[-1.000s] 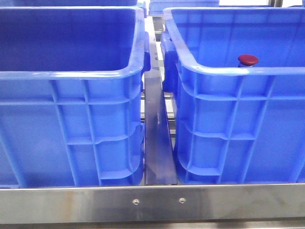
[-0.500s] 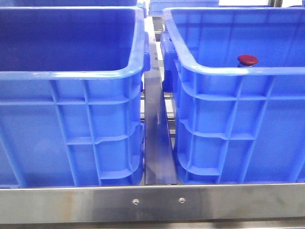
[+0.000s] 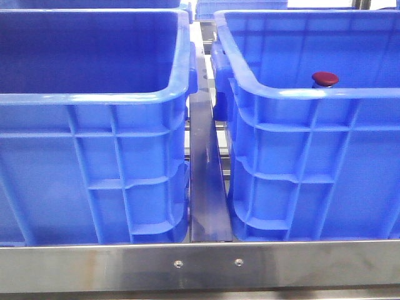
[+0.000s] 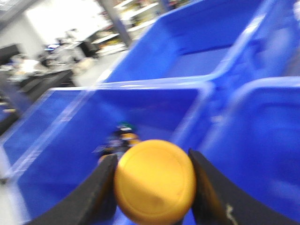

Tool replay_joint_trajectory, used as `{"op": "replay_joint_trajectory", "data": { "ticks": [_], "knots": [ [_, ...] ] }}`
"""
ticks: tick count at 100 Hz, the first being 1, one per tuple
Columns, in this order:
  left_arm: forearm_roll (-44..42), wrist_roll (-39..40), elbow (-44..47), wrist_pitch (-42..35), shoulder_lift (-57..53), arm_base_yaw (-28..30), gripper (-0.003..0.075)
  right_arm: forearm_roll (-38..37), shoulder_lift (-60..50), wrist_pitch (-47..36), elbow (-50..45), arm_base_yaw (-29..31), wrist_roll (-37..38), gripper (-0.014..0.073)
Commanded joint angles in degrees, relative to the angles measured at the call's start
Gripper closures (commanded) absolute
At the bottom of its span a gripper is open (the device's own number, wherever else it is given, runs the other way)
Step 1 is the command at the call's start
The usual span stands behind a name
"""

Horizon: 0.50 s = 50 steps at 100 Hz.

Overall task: Pick red and yellow buttons and place in box
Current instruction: 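Move the right gripper with the yellow button into the other crate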

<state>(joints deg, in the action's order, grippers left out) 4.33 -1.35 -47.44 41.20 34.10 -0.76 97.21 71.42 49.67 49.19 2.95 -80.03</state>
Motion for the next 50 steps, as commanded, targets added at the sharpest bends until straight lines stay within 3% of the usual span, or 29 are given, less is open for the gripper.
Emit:
{"op": "replay_joint_trajectory", "data": {
  "ticks": [1, 17, 42, 50],
  "knots": [
    [0.3, 0.7, -0.9, -4.0, -1.3, 1.2, 0.048, 2.9, -1.7, -3.4, 1.8, 0.8, -4.3, 0.0447],
    [0.3, 0.7, -0.9, -4.0, -1.8, 1.3, 0.0742, 2.9, -1.7, -15.0, 1.8, 0.9, -11.0, 0.0447],
    [0.7, 0.7, -0.9, -4.0, -1.8, 1.3, 0.0739, 8.1, -0.6, -35.0, 1.8, 0.9, -18.8, 0.0447],
    [0.7, 0.7, -0.9, -4.0, -1.8, 1.3, 0.0739, 10.8, 1.2, -37.8, 1.8, 1.0, -22.1, 0.0447]
  ]
}}
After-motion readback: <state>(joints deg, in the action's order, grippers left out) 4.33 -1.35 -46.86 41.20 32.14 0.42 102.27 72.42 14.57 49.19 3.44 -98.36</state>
